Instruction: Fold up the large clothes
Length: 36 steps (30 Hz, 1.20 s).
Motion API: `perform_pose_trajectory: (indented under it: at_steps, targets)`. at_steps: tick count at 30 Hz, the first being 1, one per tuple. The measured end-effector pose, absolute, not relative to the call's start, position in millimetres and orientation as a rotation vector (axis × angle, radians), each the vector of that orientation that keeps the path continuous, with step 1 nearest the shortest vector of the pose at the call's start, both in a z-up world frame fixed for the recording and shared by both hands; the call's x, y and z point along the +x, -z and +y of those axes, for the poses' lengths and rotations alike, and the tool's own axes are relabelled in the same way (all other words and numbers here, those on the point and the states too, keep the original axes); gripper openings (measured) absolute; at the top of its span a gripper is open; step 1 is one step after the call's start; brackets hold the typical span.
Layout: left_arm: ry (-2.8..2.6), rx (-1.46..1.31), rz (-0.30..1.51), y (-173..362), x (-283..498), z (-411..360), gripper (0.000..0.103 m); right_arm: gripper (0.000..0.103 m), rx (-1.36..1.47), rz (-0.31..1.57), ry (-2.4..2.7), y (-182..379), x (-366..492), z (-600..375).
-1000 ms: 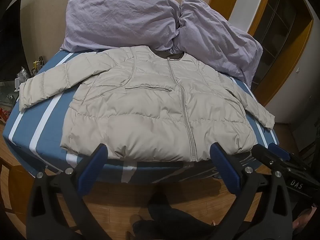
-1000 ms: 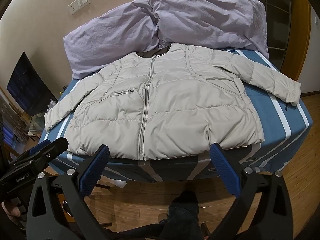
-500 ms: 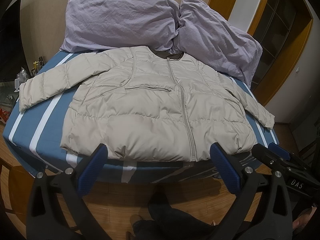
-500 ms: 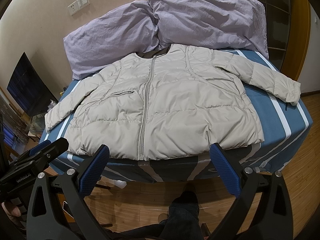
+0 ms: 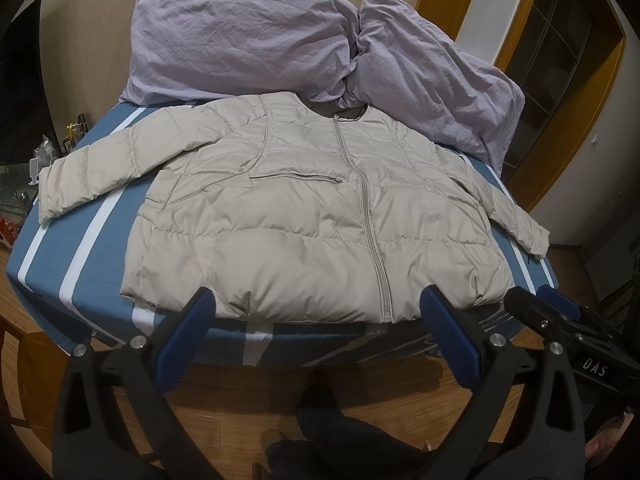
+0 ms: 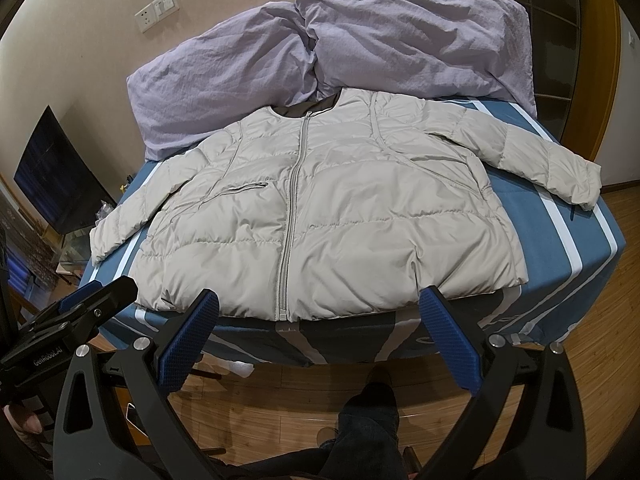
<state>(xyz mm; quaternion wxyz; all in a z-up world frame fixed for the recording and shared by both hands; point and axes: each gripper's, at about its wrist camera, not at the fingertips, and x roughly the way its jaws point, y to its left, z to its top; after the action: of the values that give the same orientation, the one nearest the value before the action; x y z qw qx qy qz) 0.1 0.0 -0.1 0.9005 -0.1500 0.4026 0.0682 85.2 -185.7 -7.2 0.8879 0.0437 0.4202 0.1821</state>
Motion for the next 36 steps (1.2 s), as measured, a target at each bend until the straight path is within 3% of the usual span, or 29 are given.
perform_pose_trajectory:
  at_steps: [36]
  targets:
    - [-0.142, -0.309, 0.836, 0.2, 0.2, -0.1, 0.101, 0.102, 0.093, 0.875, -0.379, 8.2, 88.2, -182.3]
